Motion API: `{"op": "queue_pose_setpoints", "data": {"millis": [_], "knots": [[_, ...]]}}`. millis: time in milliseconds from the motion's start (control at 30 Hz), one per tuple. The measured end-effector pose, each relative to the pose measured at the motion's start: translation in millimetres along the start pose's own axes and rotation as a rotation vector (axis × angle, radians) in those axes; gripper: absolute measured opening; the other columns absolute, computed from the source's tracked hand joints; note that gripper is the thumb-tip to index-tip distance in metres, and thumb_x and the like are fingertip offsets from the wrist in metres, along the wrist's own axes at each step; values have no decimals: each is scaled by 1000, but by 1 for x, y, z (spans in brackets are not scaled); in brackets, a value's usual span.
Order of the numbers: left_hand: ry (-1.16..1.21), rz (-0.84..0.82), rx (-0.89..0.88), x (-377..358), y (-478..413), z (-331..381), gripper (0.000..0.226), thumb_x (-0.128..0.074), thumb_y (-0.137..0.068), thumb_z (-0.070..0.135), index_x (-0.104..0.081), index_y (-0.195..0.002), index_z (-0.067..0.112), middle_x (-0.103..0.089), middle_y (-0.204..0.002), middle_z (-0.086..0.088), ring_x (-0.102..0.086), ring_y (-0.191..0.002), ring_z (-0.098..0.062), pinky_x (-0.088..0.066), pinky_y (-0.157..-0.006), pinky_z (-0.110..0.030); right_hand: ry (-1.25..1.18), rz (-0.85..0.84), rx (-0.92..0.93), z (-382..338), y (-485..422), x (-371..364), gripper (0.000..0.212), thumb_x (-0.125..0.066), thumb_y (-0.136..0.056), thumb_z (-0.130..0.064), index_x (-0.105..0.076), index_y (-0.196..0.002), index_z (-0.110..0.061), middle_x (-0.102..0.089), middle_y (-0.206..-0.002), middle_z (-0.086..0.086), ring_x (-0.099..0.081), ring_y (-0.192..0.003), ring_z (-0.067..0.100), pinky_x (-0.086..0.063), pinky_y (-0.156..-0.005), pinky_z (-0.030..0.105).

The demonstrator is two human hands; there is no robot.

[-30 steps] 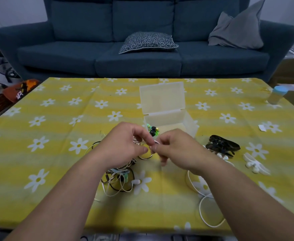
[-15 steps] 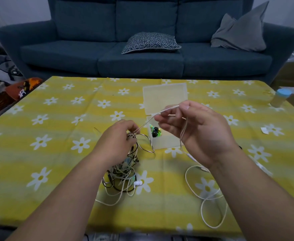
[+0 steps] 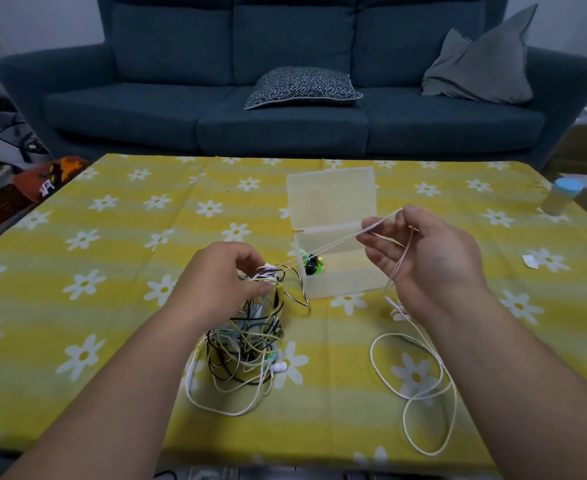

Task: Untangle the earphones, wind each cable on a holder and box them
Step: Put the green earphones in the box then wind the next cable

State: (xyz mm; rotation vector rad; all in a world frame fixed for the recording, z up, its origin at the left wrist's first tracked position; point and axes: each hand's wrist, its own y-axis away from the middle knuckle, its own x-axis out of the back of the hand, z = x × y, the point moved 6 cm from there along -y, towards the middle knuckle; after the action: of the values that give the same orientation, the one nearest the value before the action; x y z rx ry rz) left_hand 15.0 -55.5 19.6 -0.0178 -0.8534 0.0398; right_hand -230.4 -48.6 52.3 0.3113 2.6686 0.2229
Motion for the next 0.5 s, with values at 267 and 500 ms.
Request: {"op": "queue_pose_setpoints", "data": {"millis": [267, 500], "knots": [[285, -170, 63, -5, 1, -6, 11, -76, -84, 16, -67, -80, 14, -51, -64, 4, -44, -63, -13, -34, -61, -27, -124, 165, -83, 9, -6, 15, 25, -43, -92, -5, -45, -67, -12, -69, -75, 14, -69, -60, 27, -49, -53, 24], [479, -347, 228, -10, 9, -7, 44, -65, -88, 36, -64, -98, -7, -50, -64, 5, -51, -56, 2, -33, -74, -26, -180, 39, -108, 12, -5, 3, 30, -41, -98, -9, -44, -67, -11, -71, -77, 17, -69, -61, 26, -50, -52, 23]]}}
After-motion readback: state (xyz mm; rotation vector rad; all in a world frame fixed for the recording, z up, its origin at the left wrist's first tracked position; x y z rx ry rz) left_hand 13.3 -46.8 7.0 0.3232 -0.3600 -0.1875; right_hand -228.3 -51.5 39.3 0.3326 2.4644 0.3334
